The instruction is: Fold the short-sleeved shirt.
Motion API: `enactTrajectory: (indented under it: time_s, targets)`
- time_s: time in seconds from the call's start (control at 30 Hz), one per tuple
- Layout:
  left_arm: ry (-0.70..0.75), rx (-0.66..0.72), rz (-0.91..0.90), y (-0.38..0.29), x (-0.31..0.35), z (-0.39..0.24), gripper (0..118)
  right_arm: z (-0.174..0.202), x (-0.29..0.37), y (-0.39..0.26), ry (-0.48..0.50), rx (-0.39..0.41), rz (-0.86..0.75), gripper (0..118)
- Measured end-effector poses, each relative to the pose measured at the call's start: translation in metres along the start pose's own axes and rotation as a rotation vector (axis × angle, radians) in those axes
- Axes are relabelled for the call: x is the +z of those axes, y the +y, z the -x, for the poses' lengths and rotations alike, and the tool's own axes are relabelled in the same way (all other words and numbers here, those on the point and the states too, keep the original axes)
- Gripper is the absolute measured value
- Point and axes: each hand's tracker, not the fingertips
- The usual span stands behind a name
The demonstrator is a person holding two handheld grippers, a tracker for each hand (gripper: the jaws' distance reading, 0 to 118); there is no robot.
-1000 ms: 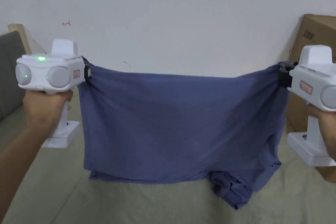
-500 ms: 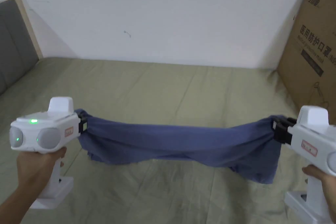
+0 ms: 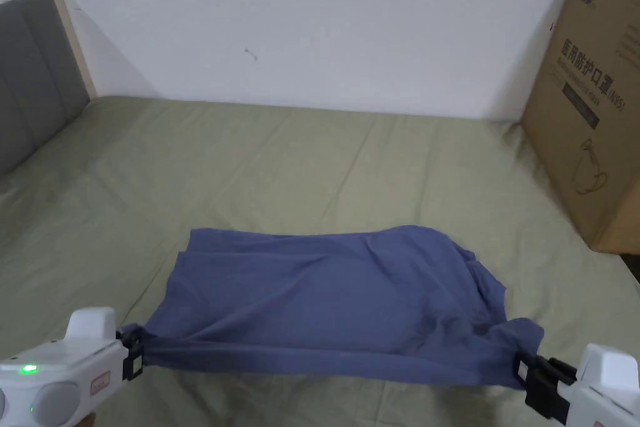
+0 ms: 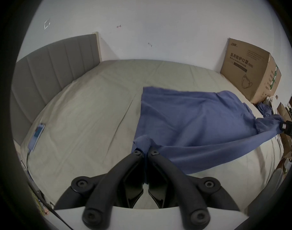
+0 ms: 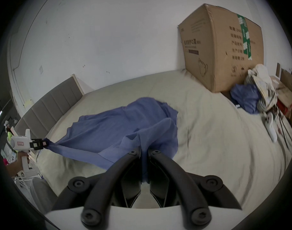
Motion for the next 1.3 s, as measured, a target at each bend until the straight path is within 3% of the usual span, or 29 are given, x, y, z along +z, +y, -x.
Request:
enactTrajectory:
  time_s: [0.13, 0.4, 0.83, 0.9, 0.97, 1.0, 1.03, 1.07, 1.1, 1.3]
  targets:
    - [0.012, 0.019, 0.029, -0.032, 0.017, 0.011, 1, -0.001, 0.023, -0.032, 0.009, -0.047, 0.041, 4]
    - [0.029, 0.034, 0.062, -0.081, 0.039, 0.021, 1, 0.003, 0.046, -0.082, -0.021, -0.063, 0.124, 4]
    - [0.067, 0.014, 0.193, -0.110, 0.016, 0.008, 3, 0.006, -0.019, -0.109, -0.236, -0.076, 0.399, 5]
    - [0.072, 0.029, 0.206, -0.102, 0.018, 0.007, 16, 0.022, -0.012, -0.102, -0.252, -0.067, 0.398, 5]
    - [0.063, 0.051, 0.224, -0.094, 0.025, 0.005, 43, 0.030, -0.003, -0.094, -0.256, -0.064, 0.369, 16]
    - [0.054, 0.064, 0.220, -0.089, 0.028, 0.005, 62, 0.027, -0.001, -0.088, -0.259, -0.058, 0.341, 34]
    - [0.042, 0.074, 0.204, -0.083, 0.033, 0.005, 83, 0.030, 0.004, -0.080, -0.261, -0.046, 0.303, 65]
    - [0.023, 0.085, 0.162, -0.076, 0.040, 0.003, 95, 0.034, 0.010, -0.069, -0.252, -0.038, 0.260, 80]
    - [0.020, 0.088, 0.119, -0.070, 0.047, 0.000, 100, 0.038, 0.016, -0.060, -0.250, -0.031, 0.218, 88]
    - [-0.033, 0.105, -0.164, -0.011, 0.096, -0.022, 100, 0.069, 0.060, 0.014, -0.220, 0.061, -0.055, 88]
